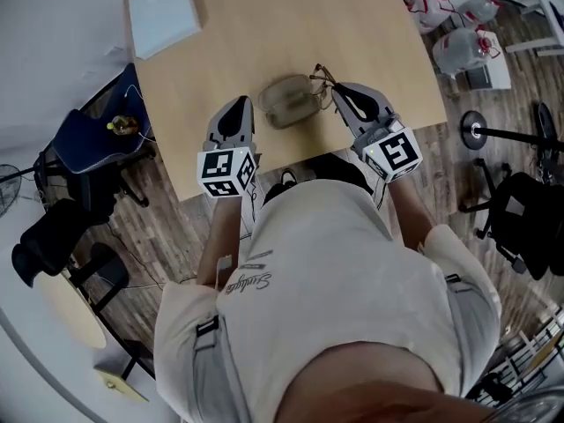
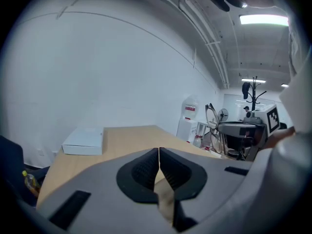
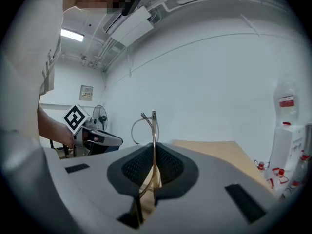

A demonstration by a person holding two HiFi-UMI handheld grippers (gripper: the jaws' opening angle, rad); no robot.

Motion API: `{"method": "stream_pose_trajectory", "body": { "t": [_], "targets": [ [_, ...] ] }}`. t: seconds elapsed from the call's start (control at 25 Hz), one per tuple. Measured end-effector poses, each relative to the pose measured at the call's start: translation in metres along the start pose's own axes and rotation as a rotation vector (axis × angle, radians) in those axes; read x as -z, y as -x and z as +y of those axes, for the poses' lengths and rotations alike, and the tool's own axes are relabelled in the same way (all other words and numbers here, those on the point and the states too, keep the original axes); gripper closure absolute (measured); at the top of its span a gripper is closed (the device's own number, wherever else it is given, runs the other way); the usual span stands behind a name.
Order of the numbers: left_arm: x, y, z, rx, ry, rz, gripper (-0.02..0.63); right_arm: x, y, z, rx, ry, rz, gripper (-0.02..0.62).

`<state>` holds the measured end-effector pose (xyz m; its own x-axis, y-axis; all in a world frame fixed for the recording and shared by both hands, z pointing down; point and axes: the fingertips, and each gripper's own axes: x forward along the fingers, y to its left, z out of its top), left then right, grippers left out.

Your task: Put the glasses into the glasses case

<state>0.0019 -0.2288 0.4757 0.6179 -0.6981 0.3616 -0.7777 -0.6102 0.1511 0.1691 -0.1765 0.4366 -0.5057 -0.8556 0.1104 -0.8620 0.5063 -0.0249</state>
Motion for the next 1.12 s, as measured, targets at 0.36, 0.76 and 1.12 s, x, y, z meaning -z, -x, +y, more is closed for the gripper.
{"method": "stream_pose_trajectory", "body": {
  "t": [0.36, 0.76, 1.12],
  "targets": [
    [-0.018, -0.023, 0.016, -0.178, 0.051, -0.019, 0.589, 0.011, -0.051, -0.030, -0.238, 0.020, 0.039, 0.584],
    [-0.007, -0.009, 0.047, -0.322, 0.111, -0.012, 0.590, 0.035, -0.096, -0.020, -0.435, 0.033, 0.142, 0.584],
    [0.005, -0.005, 0.071, -0.311, 0.160, -0.021, 0.589, 0.054, -0.122, 0.020, -0.543, 0.174, 0.255, 0.583]
  ]
}}
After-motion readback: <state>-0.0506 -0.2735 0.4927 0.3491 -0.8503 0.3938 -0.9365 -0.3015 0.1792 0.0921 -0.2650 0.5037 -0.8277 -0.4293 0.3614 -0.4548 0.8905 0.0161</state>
